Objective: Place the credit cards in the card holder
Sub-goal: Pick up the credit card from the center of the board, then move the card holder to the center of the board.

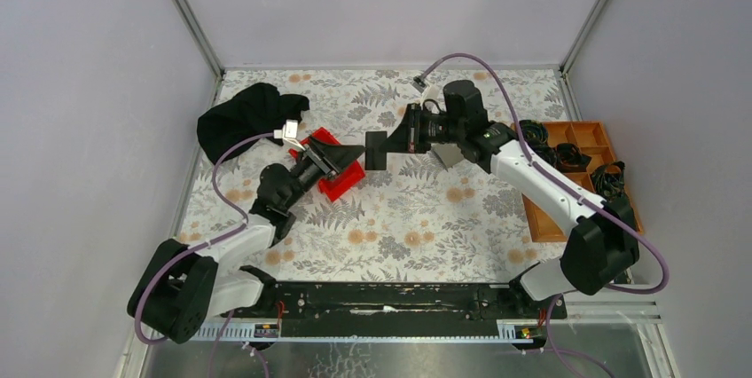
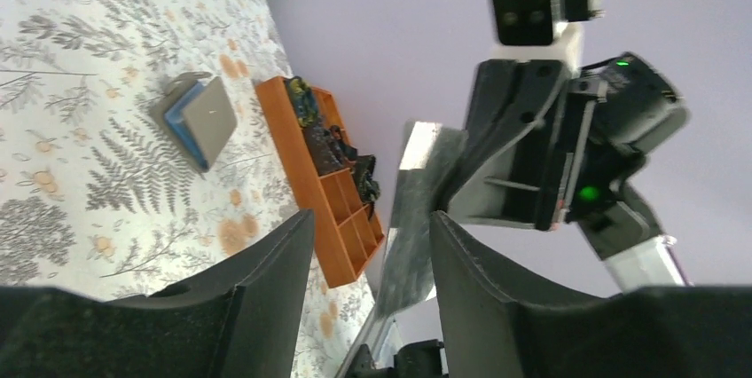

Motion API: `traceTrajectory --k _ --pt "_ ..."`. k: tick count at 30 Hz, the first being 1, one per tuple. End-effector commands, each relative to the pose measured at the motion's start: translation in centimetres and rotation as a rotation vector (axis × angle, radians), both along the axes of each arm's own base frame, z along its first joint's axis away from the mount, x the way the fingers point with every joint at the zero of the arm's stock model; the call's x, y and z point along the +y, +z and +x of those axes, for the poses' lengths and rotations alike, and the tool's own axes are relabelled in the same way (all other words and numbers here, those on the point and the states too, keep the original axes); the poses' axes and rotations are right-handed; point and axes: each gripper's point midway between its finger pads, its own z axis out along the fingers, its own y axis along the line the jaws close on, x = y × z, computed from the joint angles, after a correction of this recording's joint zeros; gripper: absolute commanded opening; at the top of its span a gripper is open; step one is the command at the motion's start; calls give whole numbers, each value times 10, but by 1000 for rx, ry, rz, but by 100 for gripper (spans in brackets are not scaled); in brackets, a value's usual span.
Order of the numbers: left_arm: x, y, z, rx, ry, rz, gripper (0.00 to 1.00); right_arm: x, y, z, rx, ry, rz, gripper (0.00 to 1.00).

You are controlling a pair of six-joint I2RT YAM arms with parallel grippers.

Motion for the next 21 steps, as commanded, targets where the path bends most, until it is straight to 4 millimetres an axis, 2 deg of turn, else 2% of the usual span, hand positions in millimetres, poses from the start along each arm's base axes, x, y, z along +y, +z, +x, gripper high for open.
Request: traceTrajectory --k 1,5,10,12,16,21 --pt "4 -10 15 18 62 37 59 -15 30 26 -154 -116 -92 0" --pt "0 -32 20 78 84 152 60 -40 20 45 -171 -249 -256 0" --pt "11 -52 22 137 180 331 61 -70 -7 70 -140 -389 -482 0" --pt "8 -57 20 145 172 387 60 -86 -19 80 -125 -472 -565 0" --pt "-11 -62 16 127 110 487 60 -121 -35 99 -86 -643 -677 0" --pt "-39 -73 15 130 9 540 59 -163 -45 125 -66 -813 -754 0"
